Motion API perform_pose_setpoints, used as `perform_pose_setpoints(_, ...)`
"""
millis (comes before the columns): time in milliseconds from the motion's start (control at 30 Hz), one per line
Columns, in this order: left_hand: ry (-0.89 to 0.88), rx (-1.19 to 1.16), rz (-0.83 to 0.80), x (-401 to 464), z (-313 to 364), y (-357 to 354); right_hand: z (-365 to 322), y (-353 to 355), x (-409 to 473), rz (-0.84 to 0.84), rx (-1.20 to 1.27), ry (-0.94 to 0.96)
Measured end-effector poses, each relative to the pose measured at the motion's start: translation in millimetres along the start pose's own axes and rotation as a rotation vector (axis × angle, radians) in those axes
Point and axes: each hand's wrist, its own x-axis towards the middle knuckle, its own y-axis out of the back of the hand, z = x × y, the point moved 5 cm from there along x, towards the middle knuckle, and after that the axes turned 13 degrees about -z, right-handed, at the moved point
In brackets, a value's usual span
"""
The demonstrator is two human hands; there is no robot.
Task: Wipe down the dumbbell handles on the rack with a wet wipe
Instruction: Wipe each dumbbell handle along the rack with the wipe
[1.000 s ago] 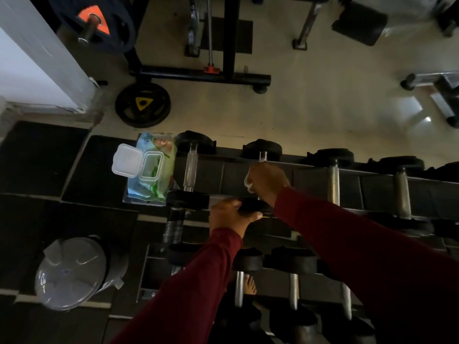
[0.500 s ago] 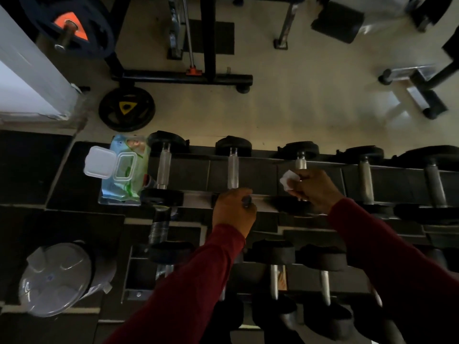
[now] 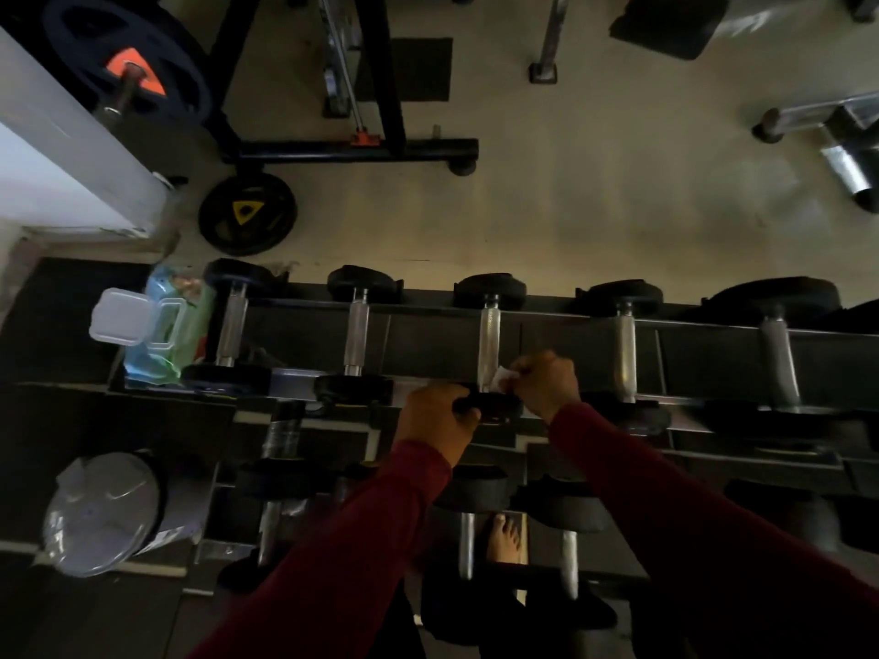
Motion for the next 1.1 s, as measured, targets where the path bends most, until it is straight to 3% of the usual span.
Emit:
perform_pose_setpoints(433,0.127,0.041,0.147,-3,1,-14,4,1,14,-0.046,0.067,0.072)
perform_pose_setpoints(733,0.168,-0.204,0.107,-1,-6,-14,9,4,10,-0.09,0.128,0.114)
perform_pose_setpoints(933,0.218,-0.406,0.094,-1,-15,-10,-10,0,3,-0.024,0.159,0.209)
perform_pose_setpoints(1100,0.233,-0.423,0.057,1,-23,-10,-41,-13,4,0.02,0.035,0.231)
